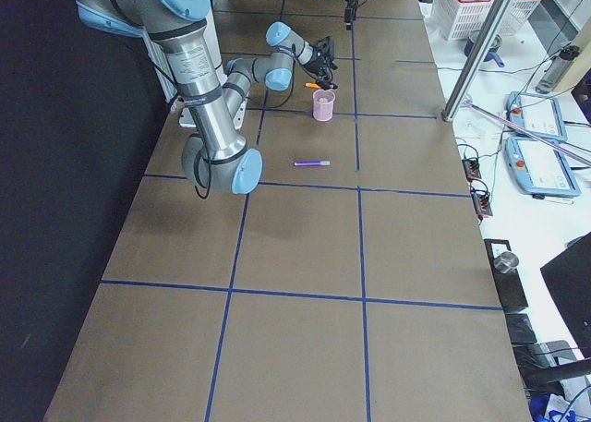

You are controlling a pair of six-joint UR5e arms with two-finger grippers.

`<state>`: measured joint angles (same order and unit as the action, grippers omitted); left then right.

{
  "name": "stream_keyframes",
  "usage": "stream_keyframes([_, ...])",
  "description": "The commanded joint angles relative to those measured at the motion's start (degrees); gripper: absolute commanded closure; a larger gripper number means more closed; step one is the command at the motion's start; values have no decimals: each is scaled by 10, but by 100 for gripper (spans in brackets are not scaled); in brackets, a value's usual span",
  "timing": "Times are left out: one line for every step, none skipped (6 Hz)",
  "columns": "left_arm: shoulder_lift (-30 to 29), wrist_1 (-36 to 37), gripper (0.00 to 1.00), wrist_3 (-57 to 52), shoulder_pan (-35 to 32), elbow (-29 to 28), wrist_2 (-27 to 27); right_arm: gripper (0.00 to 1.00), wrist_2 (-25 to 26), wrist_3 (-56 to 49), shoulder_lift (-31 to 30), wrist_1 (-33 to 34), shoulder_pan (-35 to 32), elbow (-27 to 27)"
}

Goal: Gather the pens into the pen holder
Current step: 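Withdraw the right gripper while lowering the left gripper onto the orange marker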

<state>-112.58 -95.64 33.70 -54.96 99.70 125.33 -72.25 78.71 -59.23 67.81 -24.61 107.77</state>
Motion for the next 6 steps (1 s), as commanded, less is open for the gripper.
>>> stream_keyframes([-60, 86, 0, 19, 80, -6, 1, 12, -119, -4, -60, 1, -75, 50])
stream_keyframes([-81, 125, 0, 17, 111, -17, 2, 12, -213, -7, -75, 1, -137, 53])
stream_keyframes([-100, 126, 0, 19, 132, -53, 2, 12, -359, -16, -95, 2, -226, 52])
stream_keyframes([-125, 127, 0, 29, 136, -99, 2, 12, -433, -69, -132, 0, -282, 52])
stream_keyframes([-155, 133, 2, 43, 137, -149, 3, 12, -511, -123, -167, 4, -336, 48])
stream_keyframes([-180, 133, 3, 48, 137, -185, 24, 12, -586, -162, -189, 4, -386, 33])
